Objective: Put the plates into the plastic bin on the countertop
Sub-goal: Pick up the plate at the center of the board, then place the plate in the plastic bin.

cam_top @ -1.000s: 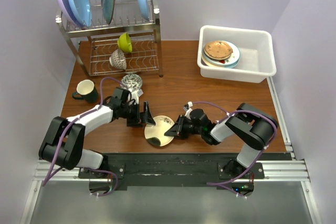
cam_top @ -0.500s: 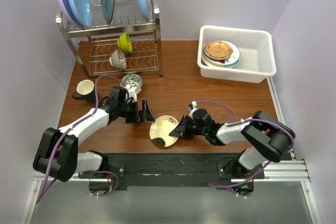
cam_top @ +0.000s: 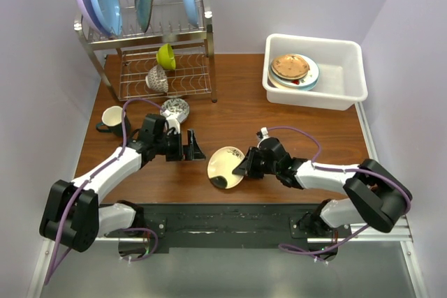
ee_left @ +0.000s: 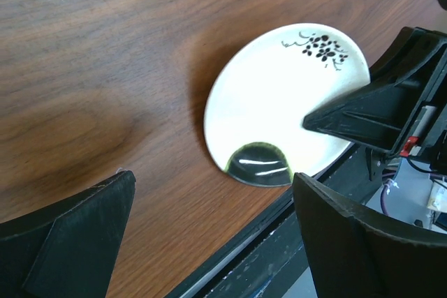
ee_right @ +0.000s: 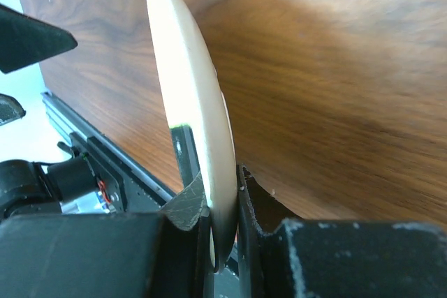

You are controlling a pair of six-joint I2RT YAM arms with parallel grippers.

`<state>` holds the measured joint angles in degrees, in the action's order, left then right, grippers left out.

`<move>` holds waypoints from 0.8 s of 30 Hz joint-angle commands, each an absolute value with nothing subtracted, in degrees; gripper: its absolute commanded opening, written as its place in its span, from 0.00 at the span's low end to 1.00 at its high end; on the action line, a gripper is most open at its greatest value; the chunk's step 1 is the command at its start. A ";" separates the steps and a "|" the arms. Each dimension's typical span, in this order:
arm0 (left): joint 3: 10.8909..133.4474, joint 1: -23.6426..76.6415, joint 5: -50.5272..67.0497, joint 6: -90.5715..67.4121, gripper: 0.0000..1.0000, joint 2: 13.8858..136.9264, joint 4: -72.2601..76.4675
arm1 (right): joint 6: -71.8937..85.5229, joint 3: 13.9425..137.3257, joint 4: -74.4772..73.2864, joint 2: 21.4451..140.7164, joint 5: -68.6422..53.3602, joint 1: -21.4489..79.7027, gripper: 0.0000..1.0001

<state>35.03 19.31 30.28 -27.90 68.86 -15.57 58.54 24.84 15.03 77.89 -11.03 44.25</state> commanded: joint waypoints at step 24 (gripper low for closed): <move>37.44 19.34 30.24 -28.21 1.00 67.94 -14.76 | 48.78 36.56 -4.31 64.68 -13.09 29.45 0.00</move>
<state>35.38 19.31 29.28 -27.92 67.68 -15.92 50.96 32.03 -3.60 64.75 -10.96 31.14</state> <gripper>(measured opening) 0.997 0.138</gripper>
